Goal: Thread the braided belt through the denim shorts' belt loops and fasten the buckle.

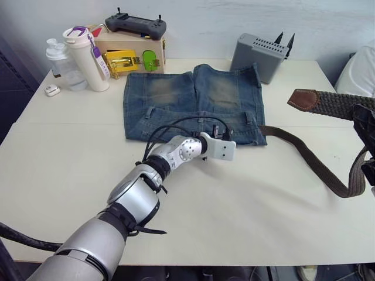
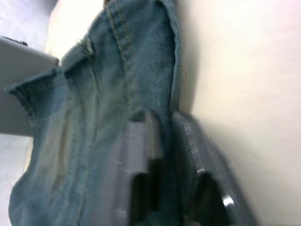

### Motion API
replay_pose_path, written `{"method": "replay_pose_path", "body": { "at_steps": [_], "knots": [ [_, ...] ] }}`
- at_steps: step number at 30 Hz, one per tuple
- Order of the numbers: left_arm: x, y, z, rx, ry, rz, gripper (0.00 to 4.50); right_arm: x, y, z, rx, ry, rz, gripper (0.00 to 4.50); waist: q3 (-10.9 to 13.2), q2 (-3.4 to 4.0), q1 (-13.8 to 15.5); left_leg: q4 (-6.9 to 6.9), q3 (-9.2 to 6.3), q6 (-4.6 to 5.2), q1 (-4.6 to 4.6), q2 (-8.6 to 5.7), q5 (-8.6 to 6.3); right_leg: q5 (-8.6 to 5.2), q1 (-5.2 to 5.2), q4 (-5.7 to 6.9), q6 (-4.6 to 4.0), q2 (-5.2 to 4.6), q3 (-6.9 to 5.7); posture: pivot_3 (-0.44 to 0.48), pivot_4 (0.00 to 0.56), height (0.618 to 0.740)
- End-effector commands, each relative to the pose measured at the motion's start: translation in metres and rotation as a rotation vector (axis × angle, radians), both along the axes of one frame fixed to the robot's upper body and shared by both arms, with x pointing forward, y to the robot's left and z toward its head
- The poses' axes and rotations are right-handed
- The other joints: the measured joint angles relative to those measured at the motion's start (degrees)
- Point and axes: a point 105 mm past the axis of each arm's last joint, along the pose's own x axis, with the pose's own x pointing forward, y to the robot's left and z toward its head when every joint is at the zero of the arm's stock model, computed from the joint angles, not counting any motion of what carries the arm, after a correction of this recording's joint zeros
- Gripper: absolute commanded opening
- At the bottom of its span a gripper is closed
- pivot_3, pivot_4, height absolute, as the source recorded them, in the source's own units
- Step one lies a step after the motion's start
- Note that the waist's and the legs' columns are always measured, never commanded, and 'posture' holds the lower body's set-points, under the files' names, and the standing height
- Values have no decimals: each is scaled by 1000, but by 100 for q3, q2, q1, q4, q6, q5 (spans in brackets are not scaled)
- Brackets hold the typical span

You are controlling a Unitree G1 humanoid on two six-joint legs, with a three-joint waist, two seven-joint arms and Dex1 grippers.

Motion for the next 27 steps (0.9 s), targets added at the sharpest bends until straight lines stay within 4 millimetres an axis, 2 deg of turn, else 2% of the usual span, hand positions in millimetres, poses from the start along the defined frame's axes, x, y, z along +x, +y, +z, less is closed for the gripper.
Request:
{"method": "replay_pose_path", "body": {
  "at_steps": [1, 6, 8, 15, 19, 22, 25, 27],
  "knots": [
    [-5, 26, -34, 41, 163, 28, 32, 2, -2, 4, -21, -6, 6, 0, 0, 0, -11, 1, 1, -3, 0, 2, 2, -1, 0, 0, -1, 2, 0, 0, 150, 735],
    [-15, 38, -33, 7, 236, -38, 32, 8, -2, 0, -46, 19, 24, 0, -3, 4, -106, -12, 10, -47, 11, 18, 25, -16, -2, 7, -25, 13, 0, 0, 150, 735],
    [-26, 46, -29, -20, 281, -100, 32, 9, -1, -3, -78, 45, 43, 0, -6, 8, -156, -15, 15, -52, 15, 22, 27, -19, -5, 14, -31, 14, 1, 0, 150, 735],
    [-89, 89, -15, -39, 442, -243, 32, 20, 2, -33, -246, 238, 67, 0, -7, 11, -167, -70, 32, -91, 70, 26, 49, -37, 2, 40, -61, 19, 18, 0, 150, 735],
    [-119, 104, -14, -16, 496, -262, 32, 24, 4, -44, -247, 304, 86, 0, -9, 15, -157, -84, 34, -97, 81, 26, 53, -38, 5, 41, -62, 22, 24, 0, 150, 735],
    [-135, 109, -16, -27, 564, -240, 32, 29, 6, -57, -224, 381, 93, 0, -9, 15, -142, -80, 34, -95, 80, 24, 53, -38, 6, 41, -61, 22, 26, 0, 150, 735],
    [-147, 106, -16, -35, 609, -259, 32, 32, 8, -72, -177, 474, 87, 0, -9, 14, -139, -79, 34, -90, 79, 23, 50, -38, 9, 38, -59, 21, 29, 0, 150, 735],
    [-154, 104, -19, -32, 657, -259, 32, 29, 17, -85, -147, 544, 113, 0, -8, 14, -128, -75, 30, -88, 77, 20, 49, -37, 11, 37, -54, 21, 29, 0, 150, 735]
  ]
}}
